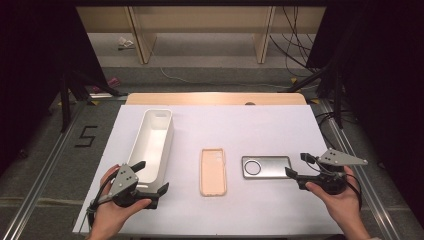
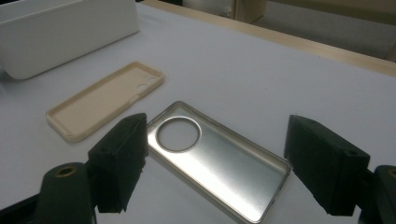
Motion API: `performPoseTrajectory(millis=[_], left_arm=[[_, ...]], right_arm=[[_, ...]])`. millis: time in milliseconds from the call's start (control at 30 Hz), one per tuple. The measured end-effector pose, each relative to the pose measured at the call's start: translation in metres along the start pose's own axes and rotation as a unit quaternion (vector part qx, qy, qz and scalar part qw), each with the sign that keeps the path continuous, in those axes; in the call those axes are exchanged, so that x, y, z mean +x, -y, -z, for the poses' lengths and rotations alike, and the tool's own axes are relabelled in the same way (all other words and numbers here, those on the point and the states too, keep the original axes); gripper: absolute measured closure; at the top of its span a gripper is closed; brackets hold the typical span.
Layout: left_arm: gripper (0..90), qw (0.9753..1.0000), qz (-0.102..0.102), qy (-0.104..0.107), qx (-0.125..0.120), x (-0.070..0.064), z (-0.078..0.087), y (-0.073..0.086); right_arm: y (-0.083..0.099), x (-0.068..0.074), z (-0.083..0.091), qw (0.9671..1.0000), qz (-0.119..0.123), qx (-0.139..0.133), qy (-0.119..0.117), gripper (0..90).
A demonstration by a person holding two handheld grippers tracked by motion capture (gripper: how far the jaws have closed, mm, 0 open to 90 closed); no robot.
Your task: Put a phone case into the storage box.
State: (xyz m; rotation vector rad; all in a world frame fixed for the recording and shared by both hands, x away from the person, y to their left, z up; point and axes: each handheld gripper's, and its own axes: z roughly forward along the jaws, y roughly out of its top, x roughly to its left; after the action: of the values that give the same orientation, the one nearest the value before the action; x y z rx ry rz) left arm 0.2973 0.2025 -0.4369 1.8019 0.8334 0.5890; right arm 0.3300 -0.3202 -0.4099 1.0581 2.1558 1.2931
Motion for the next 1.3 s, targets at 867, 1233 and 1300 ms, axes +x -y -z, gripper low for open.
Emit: performPoseTrajectory(millis=[867,1233,1300], left_arm=[[4.1,0.9997,-0.014,-0.02,0.006,0.013,-0.009,0.001],[4.6,0.9997,-0.016,-0.016,0.006,0.014,-0.012,0.001],[4.6,0.9997,-0.018,-0.017,0.006,0.014,-0.014,0.001]], right_arm=[[-0.018,-0.023,-0.057,0.9829,0.051,0.172,0.04,90.0],[-0.004,-0.028,-0.084,0.9495,0.044,0.309,0.031,90.0],[-0.005,-0.027,-0.084,0.9496,0.044,0.309,0.031,90.0]])
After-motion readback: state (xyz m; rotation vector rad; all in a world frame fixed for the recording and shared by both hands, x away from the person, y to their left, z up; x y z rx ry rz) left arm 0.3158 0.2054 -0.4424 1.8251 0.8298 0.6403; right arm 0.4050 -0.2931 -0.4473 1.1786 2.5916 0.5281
